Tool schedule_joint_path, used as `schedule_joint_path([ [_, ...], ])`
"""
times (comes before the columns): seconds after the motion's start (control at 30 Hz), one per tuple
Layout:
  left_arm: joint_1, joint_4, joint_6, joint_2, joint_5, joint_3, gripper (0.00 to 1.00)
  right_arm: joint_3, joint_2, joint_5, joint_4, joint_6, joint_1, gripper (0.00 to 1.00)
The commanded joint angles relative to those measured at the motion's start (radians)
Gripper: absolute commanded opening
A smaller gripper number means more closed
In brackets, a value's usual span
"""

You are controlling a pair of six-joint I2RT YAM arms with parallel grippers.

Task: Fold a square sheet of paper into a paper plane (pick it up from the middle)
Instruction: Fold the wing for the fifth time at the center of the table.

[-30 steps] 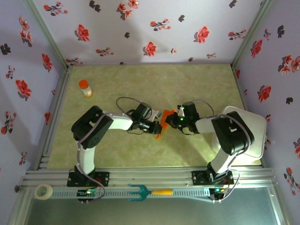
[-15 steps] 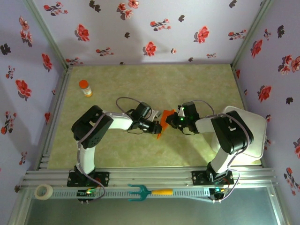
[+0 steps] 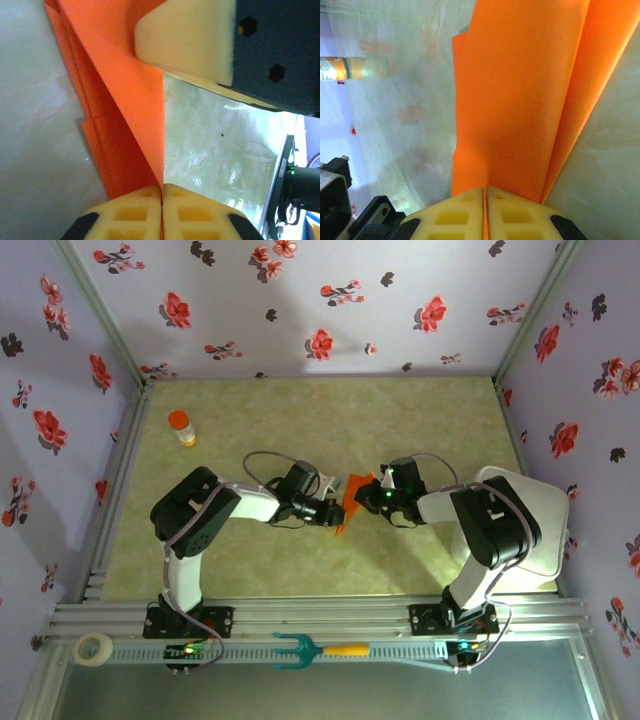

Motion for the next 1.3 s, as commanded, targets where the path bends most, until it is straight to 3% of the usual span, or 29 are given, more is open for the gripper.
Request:
schedule_joint_path([
  [0.0,-0.003,-0.017,-0.022,0.032,-0.002,-0.028,0.03,-0.004,-0.014,0.018,-0.003,-0.001,-0.007,0.11],
  [0.4,0.001,-0.053,-0.074,0.096,0.007,-0.016,0.00,-0.006,-0.142,0.041,-0.108,-0.041,-0.015,0.14],
  [0.8,0.003,-0.138,-0.079,0.127,0.008,0.023,0.00,0.000,-0.080,-0.035,-0.052,-0.020,0.019,0.11],
  [1.27,0.004,-0.169,-0.079,0.141,0.005,0.036,0.00,0.010,-0.033,0.030,-0.090,-0.041,0.020,0.11],
])
